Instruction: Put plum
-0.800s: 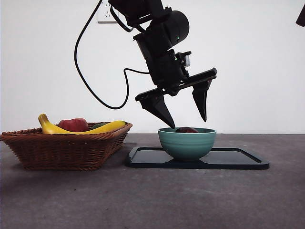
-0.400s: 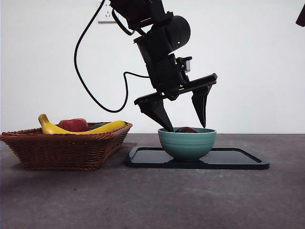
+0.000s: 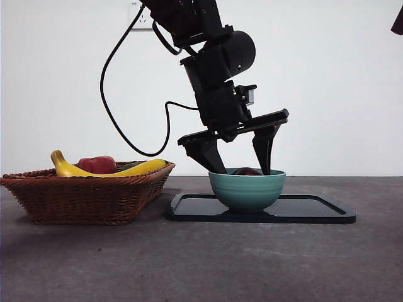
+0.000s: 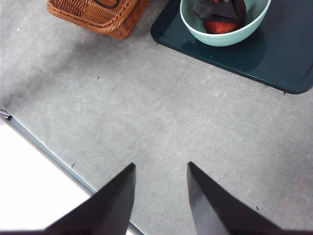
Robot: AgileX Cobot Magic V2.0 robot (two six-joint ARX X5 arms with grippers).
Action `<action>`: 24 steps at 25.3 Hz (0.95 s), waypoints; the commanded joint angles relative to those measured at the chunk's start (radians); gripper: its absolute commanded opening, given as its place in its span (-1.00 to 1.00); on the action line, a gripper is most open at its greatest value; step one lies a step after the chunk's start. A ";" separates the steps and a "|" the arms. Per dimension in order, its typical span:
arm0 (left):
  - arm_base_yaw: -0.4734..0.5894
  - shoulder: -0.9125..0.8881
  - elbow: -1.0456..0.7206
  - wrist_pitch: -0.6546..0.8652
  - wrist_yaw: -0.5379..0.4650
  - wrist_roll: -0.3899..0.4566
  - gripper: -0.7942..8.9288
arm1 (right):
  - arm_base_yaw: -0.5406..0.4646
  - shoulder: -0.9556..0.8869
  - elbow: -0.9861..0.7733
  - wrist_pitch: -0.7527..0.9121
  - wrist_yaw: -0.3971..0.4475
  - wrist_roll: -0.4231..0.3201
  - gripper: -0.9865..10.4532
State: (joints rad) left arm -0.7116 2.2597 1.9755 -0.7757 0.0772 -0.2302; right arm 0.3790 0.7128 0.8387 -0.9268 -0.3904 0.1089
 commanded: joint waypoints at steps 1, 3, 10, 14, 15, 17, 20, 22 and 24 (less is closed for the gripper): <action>-0.009 0.029 0.029 0.001 -0.003 0.009 -0.16 | 0.005 0.002 0.005 0.006 -0.002 -0.011 -0.53; -0.009 0.029 0.029 -0.004 -0.003 0.011 -0.23 | 0.005 0.002 0.005 0.006 -0.002 -0.012 -0.53; -0.009 0.028 0.029 -0.011 -0.003 0.020 -0.34 | 0.005 0.002 0.005 0.006 -0.002 -0.012 -0.53; -0.006 0.013 0.031 -0.011 -0.003 0.021 -0.34 | 0.005 0.002 0.005 0.006 -0.001 -0.016 -0.53; -0.006 0.006 0.032 -0.011 -0.003 0.031 -0.34 | 0.005 0.002 0.005 0.007 0.000 -0.016 -0.53; -0.006 -0.010 0.038 -0.012 -0.003 0.037 -0.34 | 0.005 0.002 0.005 0.007 0.005 -0.016 -0.53; -0.006 -0.040 0.048 -0.006 -0.003 0.043 -0.34 | 0.005 0.002 0.005 0.007 0.005 -0.016 -0.53; -0.005 -0.071 0.048 0.005 -0.003 0.047 -0.34 | 0.005 0.002 0.005 0.008 0.005 -0.016 -0.53; -0.001 -0.110 0.049 0.003 -0.003 0.056 -0.34 | 0.005 0.002 0.005 0.008 0.005 -0.016 -0.53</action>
State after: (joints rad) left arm -0.7097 2.1502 1.9907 -0.7834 0.0769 -0.1925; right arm 0.3790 0.7128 0.8387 -0.9268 -0.3885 0.1017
